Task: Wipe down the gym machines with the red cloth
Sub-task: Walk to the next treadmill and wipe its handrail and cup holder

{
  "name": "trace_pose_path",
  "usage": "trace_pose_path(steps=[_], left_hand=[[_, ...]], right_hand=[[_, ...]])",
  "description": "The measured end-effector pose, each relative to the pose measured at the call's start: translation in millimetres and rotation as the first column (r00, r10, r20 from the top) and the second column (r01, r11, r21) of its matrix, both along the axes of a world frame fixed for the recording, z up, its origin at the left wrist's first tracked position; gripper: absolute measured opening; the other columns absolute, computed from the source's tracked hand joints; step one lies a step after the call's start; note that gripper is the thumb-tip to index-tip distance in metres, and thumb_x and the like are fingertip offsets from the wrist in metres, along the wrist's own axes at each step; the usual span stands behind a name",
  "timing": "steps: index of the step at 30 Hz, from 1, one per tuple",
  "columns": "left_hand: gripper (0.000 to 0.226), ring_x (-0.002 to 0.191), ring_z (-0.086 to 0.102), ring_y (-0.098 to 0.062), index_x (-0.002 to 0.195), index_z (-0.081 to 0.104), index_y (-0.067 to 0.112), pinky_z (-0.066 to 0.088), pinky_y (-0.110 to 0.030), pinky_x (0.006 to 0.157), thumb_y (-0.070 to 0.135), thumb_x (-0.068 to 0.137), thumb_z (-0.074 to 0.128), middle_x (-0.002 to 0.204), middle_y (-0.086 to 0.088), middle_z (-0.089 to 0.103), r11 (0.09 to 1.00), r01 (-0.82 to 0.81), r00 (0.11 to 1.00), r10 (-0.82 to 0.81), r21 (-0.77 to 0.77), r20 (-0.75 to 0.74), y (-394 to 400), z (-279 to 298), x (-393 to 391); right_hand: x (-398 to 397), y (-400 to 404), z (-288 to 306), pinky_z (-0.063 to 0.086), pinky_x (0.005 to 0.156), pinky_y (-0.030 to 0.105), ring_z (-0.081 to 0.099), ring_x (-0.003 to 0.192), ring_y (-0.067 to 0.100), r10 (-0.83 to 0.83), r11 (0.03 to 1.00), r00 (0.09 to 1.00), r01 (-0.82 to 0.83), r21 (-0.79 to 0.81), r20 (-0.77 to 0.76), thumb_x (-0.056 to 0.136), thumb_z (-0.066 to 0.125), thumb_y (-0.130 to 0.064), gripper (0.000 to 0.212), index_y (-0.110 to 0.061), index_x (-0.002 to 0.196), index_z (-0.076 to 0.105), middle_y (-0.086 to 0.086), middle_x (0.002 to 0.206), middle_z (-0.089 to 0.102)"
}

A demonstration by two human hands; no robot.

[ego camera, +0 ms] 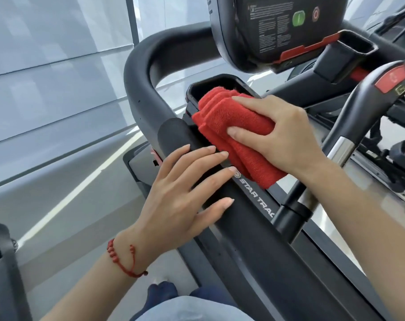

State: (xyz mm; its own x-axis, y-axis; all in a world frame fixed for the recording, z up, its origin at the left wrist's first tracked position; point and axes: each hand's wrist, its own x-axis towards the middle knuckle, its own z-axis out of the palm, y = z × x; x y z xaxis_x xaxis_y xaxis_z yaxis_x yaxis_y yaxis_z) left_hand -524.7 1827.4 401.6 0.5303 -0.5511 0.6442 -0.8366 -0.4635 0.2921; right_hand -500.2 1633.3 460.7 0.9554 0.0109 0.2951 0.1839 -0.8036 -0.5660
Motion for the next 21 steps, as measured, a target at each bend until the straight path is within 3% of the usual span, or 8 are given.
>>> trace_pose_path(steps=[8,18,21], left_hand=[[0.035,0.115,0.053,-0.027,0.106,0.067,0.005,0.037,-0.051,0.100,0.030,0.092,0.046,0.116,-0.012,0.063,0.996,-0.062,0.997,0.065,0.066,-0.043,6.3,10.6,35.4],[0.036,0.114,0.054,-0.025,0.105,0.067,0.006,0.033,-0.050,0.104,0.031,0.094,0.043,0.113,-0.010,0.065,0.994,-0.057,0.989,0.069,0.090,-0.133,6.8,15.4,46.5],[0.038,0.115,0.054,-0.024,0.106,0.066,0.006,0.032,-0.052,0.104,0.032,0.094,0.041,0.113,-0.009,0.064,0.994,-0.069,0.983,0.083,0.087,-0.167,5.3,16.4,49.0]], right_hand=[[5.8,-13.2,-4.4,0.034,0.076,0.003,0.053,0.079,0.005,-0.077,0.997,0.997,0.077,0.011,0.002,0.072,0.070,-0.047,0.048,-0.036,0.118,0.060,-0.004,0.089,0.060],[7.8,-12.6,-4.4,0.032,0.076,0.001,0.050,0.073,-0.001,-0.100,0.994,0.995,0.101,0.046,-0.013,0.073,0.068,-0.048,0.047,-0.033,0.117,0.061,-0.009,0.085,0.055],[14.2,-26.7,0.4,0.032,0.074,0.006,0.050,0.077,0.006,-0.185,0.983,0.982,0.186,0.017,-0.021,0.074,0.067,-0.049,0.046,-0.035,0.118,0.060,-0.006,0.086,0.056]])
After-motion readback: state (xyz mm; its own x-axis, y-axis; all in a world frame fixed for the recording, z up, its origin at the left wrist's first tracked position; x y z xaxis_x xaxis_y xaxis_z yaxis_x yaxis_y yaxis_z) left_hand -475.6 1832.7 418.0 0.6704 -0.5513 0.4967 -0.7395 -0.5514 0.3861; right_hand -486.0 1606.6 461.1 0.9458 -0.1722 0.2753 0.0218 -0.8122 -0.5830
